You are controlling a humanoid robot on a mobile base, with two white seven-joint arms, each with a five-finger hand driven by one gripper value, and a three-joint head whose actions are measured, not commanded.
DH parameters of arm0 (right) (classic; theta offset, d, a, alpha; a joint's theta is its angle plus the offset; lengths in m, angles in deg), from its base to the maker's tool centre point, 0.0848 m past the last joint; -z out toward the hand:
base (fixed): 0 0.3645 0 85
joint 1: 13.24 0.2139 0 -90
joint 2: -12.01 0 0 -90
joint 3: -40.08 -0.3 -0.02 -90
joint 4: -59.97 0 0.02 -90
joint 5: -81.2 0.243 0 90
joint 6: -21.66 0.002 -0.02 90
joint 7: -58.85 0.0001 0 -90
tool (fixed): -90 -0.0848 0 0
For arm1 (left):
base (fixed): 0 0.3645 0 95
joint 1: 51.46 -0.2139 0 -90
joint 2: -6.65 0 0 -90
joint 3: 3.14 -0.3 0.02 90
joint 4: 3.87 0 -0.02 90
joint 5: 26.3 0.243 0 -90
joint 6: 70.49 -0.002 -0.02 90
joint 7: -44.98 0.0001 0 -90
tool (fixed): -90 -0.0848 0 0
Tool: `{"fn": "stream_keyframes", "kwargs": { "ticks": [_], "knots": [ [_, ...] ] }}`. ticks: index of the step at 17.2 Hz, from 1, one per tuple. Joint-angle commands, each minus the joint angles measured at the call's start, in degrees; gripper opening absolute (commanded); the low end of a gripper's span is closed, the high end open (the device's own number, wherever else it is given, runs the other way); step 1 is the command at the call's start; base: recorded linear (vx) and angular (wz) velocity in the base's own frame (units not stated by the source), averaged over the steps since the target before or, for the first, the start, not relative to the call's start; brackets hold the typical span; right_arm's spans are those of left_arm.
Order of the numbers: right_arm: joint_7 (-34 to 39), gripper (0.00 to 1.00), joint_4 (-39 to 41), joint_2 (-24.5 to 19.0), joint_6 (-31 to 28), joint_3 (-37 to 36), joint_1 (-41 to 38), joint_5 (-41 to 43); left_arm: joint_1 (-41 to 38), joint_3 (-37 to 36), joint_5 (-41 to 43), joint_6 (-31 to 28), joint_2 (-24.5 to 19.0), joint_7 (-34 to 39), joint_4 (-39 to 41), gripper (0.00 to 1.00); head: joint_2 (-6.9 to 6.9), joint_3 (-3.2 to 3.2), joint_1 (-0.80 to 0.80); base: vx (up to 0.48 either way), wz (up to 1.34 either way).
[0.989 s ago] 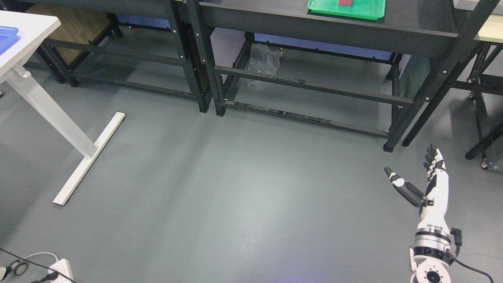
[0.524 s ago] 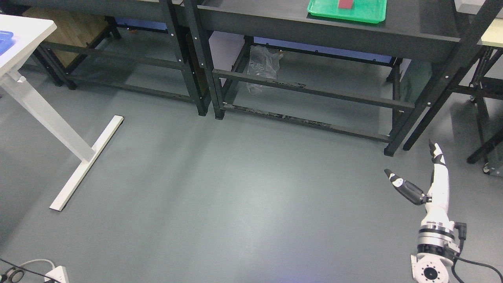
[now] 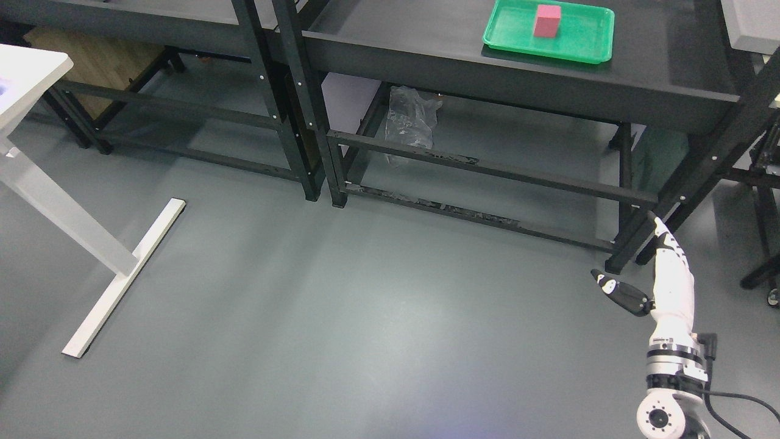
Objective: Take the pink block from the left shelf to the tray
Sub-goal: 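Approach the green tray and move the right hand toward the pink block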
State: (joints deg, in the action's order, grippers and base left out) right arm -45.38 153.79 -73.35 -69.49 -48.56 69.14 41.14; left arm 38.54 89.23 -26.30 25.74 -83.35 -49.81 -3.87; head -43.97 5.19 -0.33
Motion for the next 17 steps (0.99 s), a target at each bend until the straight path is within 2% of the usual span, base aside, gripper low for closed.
{"fn": "stream_keyframes", "kwargs": {
  "ticks": [1, 3, 17],
  "knots": [
    [-0.4, 0.99, 0.1, 1.3, -2.1, 1.7, 0.9, -5.1, 1.3, 0.0, 0.1, 0.0, -1.0, 0.0, 1.0, 1.0, 0.0, 0.0, 0.0, 0.285, 0.08],
    [0.3, 0.99, 0.1, 1.7, -4.5, 1.6, 1.5, -6.4, 1.3, 0.0, 0.1, 0.0, -1.0, 0.0, 1.0, 1.0, 0.0, 0.0, 0.0, 0.296, 0.08],
    [0.0, 0.99, 0.0, 1.7, -4.8, 1.7, 2.3, -6.4, 1.3, 0.0, 0.1, 0.0, -1.0, 0.0, 1.0, 1.0, 0.0, 0.0, 0.0, 0.319, -0.09]
  ]
}}
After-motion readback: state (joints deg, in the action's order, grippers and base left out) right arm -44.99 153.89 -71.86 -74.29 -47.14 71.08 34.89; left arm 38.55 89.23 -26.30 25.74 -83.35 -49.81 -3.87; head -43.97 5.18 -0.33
